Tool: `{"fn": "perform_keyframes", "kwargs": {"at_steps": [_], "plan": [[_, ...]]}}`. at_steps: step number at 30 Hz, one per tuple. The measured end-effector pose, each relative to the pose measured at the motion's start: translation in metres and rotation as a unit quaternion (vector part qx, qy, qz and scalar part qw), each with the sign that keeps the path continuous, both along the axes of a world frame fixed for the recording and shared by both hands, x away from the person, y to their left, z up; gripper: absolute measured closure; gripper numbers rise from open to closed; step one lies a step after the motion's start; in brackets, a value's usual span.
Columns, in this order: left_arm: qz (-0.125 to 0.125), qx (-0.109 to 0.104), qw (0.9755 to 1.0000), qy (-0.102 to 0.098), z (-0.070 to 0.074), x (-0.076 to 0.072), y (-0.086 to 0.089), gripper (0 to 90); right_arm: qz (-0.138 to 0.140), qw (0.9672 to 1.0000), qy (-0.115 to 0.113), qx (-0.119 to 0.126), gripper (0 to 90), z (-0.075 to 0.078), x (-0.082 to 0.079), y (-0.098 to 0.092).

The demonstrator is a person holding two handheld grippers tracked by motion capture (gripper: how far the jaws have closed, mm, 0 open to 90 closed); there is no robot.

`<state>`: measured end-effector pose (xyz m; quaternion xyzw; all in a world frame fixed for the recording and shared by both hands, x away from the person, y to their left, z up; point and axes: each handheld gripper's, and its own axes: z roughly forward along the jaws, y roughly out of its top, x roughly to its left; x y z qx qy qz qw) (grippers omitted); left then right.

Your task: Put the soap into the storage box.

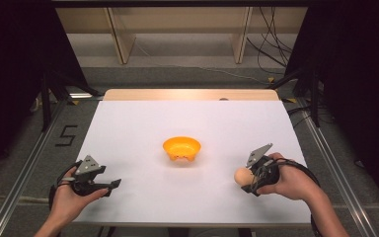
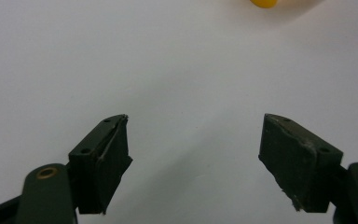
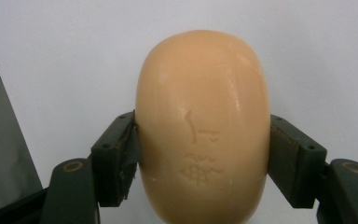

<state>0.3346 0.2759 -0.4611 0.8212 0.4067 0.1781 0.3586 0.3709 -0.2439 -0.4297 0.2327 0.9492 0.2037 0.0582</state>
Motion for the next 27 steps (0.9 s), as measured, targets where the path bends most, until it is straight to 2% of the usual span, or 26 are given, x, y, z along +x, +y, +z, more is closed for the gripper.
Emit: {"fn": "perform_keyframes", "kwargs": {"at_steps": [6, 7, 9, 10, 14, 17, 19, 21, 22, 23, 24, 27], "plan": [[0.001, -0.002, 1.0000, 0.000, 0.0000, 0.0000, 0.0000, 23.4, -0.012, 0.9998, -0.011, 0.013, 33.2, 0.0030, 0.0009, 0.0004], [0.001, -0.002, 1.0000, 0.000, 0.0001, 0.0000, 0.0000, 23.4, -0.023, 0.9996, -0.004, 0.018, 33.2, 0.0039, 0.0003, 0.0011], [0.001, -0.002, 1.0000, 0.000, 0.0002, 0.0000, 0.0000, 23.4, -0.022, 0.9996, -0.005, 0.018, 33.2, 0.0048, 0.0008, 0.0007], [0.001, -0.002, 1.0000, 0.001, 0.0000, 0.0001, 0.0001, 23.4, -0.023, 0.9994, -0.013, 0.023, 33.2, 0.0049, 0.0019, 0.0007], [0.002, -0.003, 1.0000, 0.000, 0.0002, -0.0001, 0.0001, 23.4, -0.032, 0.9990, -0.009, 0.029, 33.2, 0.0051, 0.0017, 0.0013], [0.001, -0.001, 1.0000, 0.001, 0.0006, -0.0002, 0.0005, 23.5, -0.019, 0.9990, -0.021, 0.035, 33.3, 0.0051, 0.0034, 0.0008], [0.001, -0.001, 1.0000, 0.001, 0.0005, -0.0001, 0.0006, 23.4, -0.034, 0.9984, -0.020, 0.041, 33.3, 0.0055, 0.0019, 0.0012], [0.001, 0.000, 1.0000, 0.003, 0.0005, 0.0000, 0.0007, 23.4, -0.033, 0.9984, -0.015, 0.043, 33.3, 0.0069, 0.0015, 0.0008], [0.002, -0.001, 1.0000, 0.001, 0.0005, -0.0001, 0.0007, 23.4, -0.046, 0.9978, -0.013, 0.047, 33.3, 0.0071, -0.0001, 0.0017], [0.001, -0.001, 1.0000, 0.000, 0.0006, 0.0000, 0.0009, 23.4, -0.014, 0.9977, -0.034, 0.057, 33.3, 0.0064, 0.0052, 0.0004], [0.003, -0.005, 1.0000, -0.001, 0.0003, -0.0002, 0.0003, 23.4, -0.036, 0.9969, -0.036, 0.059, 33.3, 0.0075, 0.0028, 0.0008], [0.004, -0.004, 1.0000, 0.000, 0.0006, -0.0002, 0.0005, 23.4, -0.042, 0.9961, -0.041, 0.066, 33.3, 0.0077, 0.0030, 0.0018]]}}
